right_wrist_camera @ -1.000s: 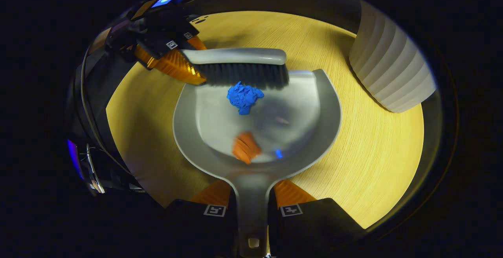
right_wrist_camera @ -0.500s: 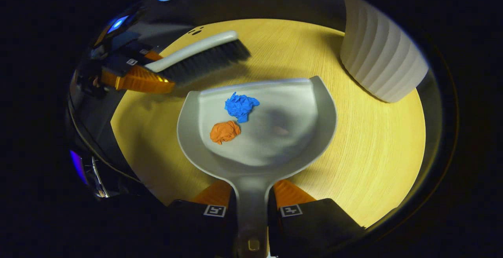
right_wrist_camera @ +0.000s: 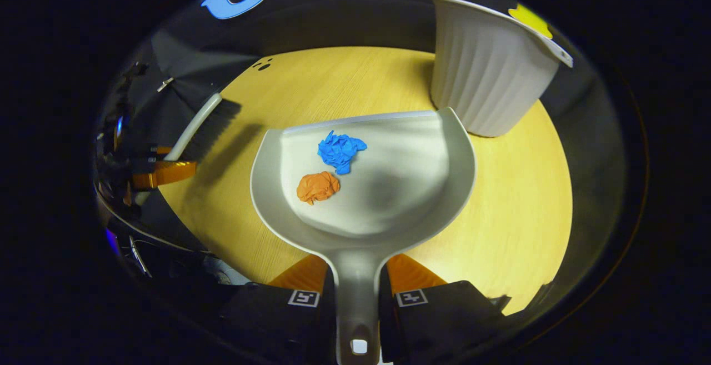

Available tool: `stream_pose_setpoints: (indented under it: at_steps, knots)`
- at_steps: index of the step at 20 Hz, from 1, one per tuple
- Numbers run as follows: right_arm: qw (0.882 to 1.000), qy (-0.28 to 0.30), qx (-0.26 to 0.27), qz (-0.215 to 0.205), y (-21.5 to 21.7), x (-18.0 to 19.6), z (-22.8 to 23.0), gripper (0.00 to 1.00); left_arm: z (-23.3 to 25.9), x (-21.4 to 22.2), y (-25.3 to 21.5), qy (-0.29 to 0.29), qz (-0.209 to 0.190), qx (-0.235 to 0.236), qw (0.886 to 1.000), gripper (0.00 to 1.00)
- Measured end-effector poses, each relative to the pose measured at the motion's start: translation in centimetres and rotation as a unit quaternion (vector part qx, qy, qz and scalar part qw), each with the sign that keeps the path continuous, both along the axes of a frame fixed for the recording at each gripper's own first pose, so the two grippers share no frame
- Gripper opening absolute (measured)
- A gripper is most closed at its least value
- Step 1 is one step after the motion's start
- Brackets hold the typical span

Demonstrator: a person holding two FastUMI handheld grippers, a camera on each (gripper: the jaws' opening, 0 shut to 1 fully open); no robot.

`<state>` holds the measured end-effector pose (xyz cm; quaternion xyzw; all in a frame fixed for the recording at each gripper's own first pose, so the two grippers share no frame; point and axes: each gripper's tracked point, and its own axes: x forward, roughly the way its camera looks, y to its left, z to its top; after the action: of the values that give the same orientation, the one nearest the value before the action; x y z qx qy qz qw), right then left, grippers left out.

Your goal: Pick up the small broom and dustpan from the desktop, sweep the trash into the dustpan with the broom, and then empty the trash into the garbage bin.

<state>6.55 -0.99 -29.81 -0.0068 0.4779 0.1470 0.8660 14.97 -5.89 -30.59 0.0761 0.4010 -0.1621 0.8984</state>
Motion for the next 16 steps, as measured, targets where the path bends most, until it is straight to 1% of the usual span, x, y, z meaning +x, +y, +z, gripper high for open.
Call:
stream_pose_setpoints:
  at_steps: [2, 3, 4, 5, 6, 7, 8, 9, 10, 11, 12, 13, 14, 16]
  knots:
    - [1.000, -0.004, -0.003, -0.012, -0.1, -0.1, 0.3, 0.35, -2.5, -0.4, 1.1, 0.010, 0.022, -0.017, 1.000, 0.25]
    - [1.000, -0.001, -0.003, -0.014, -0.2, 0.0, 0.7, 0.38, -3.0, -0.7, 1.1, 0.014, 0.030, -0.026, 0.999, 0.25]
    - [1.000, -0.002, -0.003, -0.014, -0.2, 0.1, 1.1, 0.38, -3.1, -1.2, 1.6, 0.016, 0.037, -0.034, 0.999, 0.23]
    - [1.000, -0.009, -0.009, -0.016, -0.4, 0.4, 1.2, 0.35, -3.3, -1.3, 1.9, 0.018, 0.041, -0.039, 0.998, 0.23]
    - [0.999, -0.017, -0.020, -0.019, -0.6, 0.3, 1.3, 0.31, -3.6, -1.4, 2.5, 0.018, 0.043, -0.039, 0.998, 0.25]
    - [0.999, -0.024, -0.030, -0.025, -1.0, 0.3, 1.8, 0.35, -4.1, -1.1, 3.2, 0.013, 0.046, -0.031, 0.998, 0.25]
    - [0.998, -0.030, -0.036, -0.034, -1.0, 0.2, 2.8, 0.35, -4.4, -1.1, 3.2, 0.013, 0.048, -0.023, 0.998, 0.24]
    - [0.998, -0.035, -0.032, -0.045, -1.0, 0.2, 3.6, 0.38, -4.7, -1.3, 4.0, 0.014, 0.053, -0.019, 0.998, 0.25]
    - [0.997, -0.037, -0.021, -0.061, -1.0, 0.0, 4.2, 0.38, -5.1, -1.7, 4.9, 0.015, 0.059, -0.020, 0.998, 0.25]
    - [0.996, -0.036, -0.004, -0.079, -0.9, -0.1, 4.5, 0.35, -5.4, -1.9, 5.7, 0.017, 0.067, -0.023, 0.997, 0.25]
    - [0.995, -0.033, 0.010, -0.094, -1.0, -0.3, 4.9, 0.35, -5.6, -2.1, 6.5, 0.019, 0.075, -0.027, 0.997, 0.25]
    - [0.994, -0.034, 0.017, -0.104, -1.0, -0.3, 5.4, 0.32, -5.7, -2.2, 7.1, 0.021, 0.084, -0.030, 0.996, 0.25]
    - [0.993, -0.037, 0.020, -0.112, -1.4, -0.2, 5.8, 0.35, -6.0, -2.4, 7.6, 0.024, 0.094, -0.035, 0.995, 0.23]
    - [0.991, -0.045, 0.019, -0.127, -2.0, 0.4, 6.4, 0.35, -6.4, -2.6, 8.6, 0.036, 0.117, -0.043, 0.992, 0.25]
